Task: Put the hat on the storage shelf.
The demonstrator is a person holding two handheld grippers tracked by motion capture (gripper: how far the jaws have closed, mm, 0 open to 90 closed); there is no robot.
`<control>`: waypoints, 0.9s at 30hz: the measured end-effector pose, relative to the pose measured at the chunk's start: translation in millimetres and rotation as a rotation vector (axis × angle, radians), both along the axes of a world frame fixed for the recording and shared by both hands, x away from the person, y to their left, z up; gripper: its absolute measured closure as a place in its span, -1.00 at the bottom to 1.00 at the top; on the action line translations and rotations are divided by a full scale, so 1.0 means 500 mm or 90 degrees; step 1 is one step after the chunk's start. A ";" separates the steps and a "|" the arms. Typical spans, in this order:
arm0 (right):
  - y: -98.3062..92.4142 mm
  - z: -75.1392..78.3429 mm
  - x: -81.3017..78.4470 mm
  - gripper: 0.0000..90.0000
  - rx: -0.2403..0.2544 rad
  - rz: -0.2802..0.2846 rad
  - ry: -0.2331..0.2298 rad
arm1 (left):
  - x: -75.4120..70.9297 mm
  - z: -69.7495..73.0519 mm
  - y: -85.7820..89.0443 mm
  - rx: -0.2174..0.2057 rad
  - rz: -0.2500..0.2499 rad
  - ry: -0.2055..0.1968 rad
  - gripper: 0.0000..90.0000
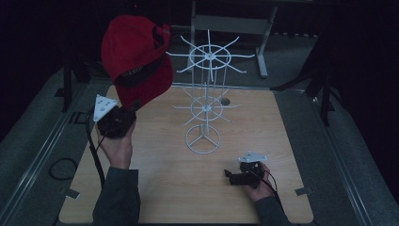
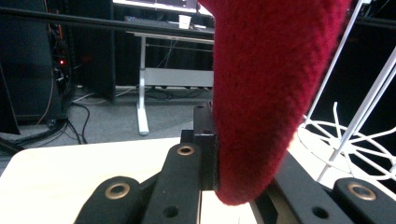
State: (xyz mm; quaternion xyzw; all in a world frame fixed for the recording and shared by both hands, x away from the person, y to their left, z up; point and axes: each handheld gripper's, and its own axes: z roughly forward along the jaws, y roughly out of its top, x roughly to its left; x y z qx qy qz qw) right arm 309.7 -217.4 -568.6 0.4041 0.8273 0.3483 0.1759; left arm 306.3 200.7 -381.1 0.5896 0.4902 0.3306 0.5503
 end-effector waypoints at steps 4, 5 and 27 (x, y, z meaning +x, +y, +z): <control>0.000 0.000 0.000 -0.72 0.000 0.000 0.000 | -0.007 0.004 0.001 -0.001 -0.003 -0.006 0.91; 0.000 0.000 0.000 -0.72 0.000 0.000 0.000 | -0.007 0.004 0.001 -0.001 -0.003 -0.006 0.91; 0.000 0.000 0.000 -0.72 0.000 0.000 0.000 | -0.045 0.013 -0.004 0.013 -0.024 -0.019 0.91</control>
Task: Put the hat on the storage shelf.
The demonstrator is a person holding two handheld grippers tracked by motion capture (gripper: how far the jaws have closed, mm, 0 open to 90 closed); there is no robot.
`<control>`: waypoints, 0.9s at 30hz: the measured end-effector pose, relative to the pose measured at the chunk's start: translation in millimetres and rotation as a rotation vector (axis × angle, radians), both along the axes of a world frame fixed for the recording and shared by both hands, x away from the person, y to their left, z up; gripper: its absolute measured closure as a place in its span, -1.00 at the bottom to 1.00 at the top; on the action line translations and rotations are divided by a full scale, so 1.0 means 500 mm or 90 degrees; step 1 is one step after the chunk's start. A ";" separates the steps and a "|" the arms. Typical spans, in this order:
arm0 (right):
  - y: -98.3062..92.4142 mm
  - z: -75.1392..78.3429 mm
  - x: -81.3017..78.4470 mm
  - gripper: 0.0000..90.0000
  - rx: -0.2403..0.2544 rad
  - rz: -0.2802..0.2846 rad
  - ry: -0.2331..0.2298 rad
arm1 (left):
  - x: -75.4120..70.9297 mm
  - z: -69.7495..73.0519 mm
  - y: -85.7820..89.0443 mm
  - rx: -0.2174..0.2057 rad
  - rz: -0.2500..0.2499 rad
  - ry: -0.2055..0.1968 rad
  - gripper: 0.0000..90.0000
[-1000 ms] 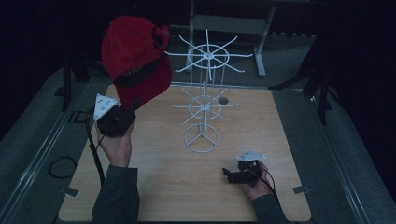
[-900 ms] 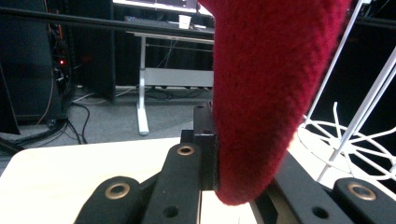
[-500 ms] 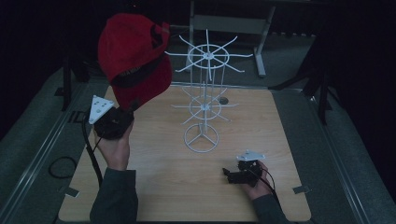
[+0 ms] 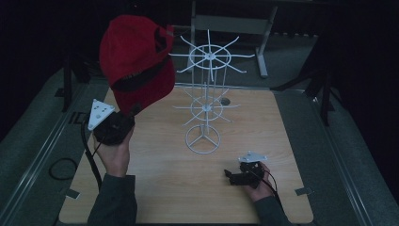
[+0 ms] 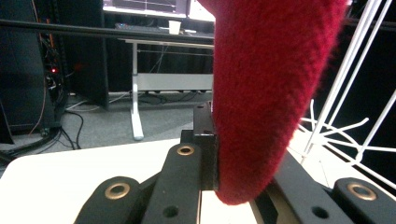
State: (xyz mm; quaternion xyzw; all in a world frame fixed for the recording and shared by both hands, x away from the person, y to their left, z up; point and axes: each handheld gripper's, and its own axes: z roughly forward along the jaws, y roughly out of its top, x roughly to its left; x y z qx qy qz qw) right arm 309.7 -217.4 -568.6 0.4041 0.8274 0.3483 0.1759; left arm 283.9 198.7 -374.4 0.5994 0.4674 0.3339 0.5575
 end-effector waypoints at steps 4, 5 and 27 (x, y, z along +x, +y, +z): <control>0.000 0.000 0.000 -0.72 0.000 0.000 0.000 | -0.002 -0.007 -0.003 0.000 0.000 0.006 0.91; 0.000 0.000 0.000 -0.72 0.000 0.000 0.001 | -0.003 -0.009 -0.003 -0.001 0.000 0.007 0.91; 0.000 0.000 0.000 -0.72 0.000 0.000 -0.001 | -0.025 -0.083 -0.016 0.044 -0.004 0.064 0.90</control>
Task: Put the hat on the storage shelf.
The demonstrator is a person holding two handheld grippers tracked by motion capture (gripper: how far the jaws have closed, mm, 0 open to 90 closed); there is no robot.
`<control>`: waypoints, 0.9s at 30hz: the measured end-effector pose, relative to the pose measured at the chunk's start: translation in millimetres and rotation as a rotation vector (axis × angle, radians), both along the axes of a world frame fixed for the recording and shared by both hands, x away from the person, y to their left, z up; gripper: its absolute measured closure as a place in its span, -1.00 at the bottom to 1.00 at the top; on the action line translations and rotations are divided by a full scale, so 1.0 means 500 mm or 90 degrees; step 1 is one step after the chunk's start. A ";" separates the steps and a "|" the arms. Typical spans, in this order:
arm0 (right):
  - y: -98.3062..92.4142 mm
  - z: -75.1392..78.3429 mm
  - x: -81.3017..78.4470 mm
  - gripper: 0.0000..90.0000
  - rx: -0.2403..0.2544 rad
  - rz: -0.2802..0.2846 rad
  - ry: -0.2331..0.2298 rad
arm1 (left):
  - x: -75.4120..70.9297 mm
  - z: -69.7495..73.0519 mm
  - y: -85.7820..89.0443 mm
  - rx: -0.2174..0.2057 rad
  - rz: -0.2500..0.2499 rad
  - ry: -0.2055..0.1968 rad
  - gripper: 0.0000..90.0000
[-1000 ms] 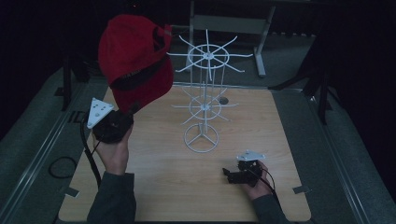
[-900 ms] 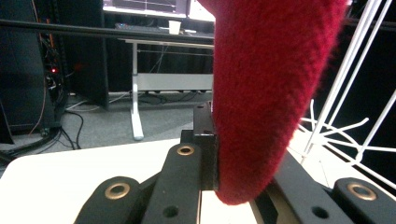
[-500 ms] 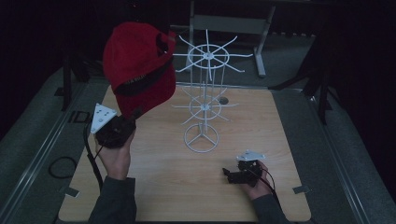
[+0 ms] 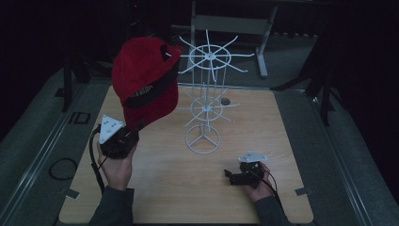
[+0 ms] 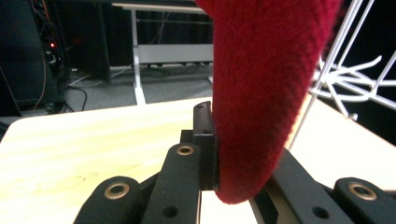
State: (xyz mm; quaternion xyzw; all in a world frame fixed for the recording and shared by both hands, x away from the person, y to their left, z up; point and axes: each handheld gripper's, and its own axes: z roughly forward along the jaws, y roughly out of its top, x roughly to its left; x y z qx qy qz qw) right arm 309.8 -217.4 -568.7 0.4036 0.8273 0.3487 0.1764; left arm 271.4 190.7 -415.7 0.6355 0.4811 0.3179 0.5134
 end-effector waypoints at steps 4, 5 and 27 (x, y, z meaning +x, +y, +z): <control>0.000 0.000 0.000 -0.72 0.000 0.000 0.000 | 0.000 -0.021 -0.006 0.011 -0.006 0.018 0.90; 0.000 0.000 0.000 -0.72 0.000 0.000 0.000 | 0.000 -0.025 -0.007 0.012 -0.007 0.021 0.90; 0.000 0.000 0.000 -0.72 -0.001 0.002 0.000 | 0.009 -0.087 -0.035 0.035 -0.038 0.066 0.88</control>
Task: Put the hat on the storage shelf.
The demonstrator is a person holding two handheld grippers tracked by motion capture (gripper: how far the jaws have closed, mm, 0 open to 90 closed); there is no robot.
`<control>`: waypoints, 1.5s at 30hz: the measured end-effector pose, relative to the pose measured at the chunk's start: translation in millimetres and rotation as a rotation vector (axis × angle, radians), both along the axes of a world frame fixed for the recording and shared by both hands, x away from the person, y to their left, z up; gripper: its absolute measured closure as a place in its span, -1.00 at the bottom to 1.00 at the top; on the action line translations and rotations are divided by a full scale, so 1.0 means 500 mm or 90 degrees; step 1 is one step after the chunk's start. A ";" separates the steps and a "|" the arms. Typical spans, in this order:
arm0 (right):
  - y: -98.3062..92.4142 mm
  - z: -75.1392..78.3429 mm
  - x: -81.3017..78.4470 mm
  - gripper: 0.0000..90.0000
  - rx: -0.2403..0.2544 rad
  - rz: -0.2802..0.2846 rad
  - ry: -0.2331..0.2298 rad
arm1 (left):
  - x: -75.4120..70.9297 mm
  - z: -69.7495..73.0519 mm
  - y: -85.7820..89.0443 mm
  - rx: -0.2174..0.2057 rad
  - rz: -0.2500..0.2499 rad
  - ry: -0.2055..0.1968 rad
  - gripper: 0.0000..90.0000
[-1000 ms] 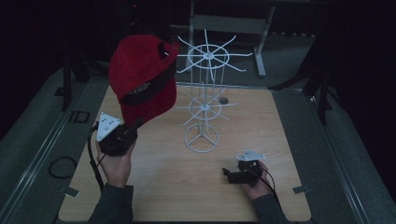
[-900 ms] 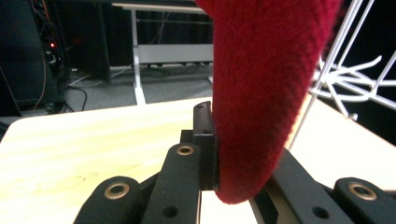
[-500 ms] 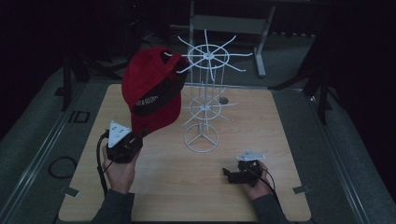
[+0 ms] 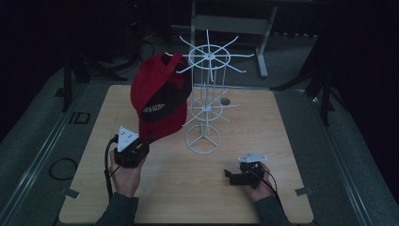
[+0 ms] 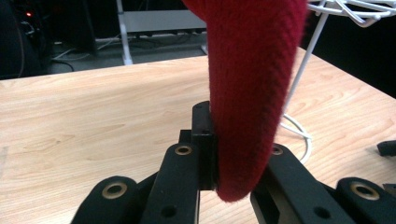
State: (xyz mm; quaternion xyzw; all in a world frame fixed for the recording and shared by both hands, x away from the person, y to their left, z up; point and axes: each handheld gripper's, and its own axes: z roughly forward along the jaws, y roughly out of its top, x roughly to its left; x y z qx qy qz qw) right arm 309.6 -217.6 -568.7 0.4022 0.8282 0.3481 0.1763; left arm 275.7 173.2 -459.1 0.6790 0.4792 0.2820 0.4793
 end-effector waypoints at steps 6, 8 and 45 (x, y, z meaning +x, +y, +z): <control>0.000 0.000 -0.001 -0.72 0.000 -0.001 0.000 | 0.002 -0.007 -0.014 0.017 -0.028 0.005 0.82; 0.000 0.000 -0.001 -0.72 -0.001 0.000 0.000 | 0.001 -0.006 -0.017 0.018 -0.034 0.004 0.77; 0.000 0.000 -0.002 -0.72 0.000 0.001 -0.001 | 0.000 0.000 0.054 -0.043 -0.005 0.010 -0.12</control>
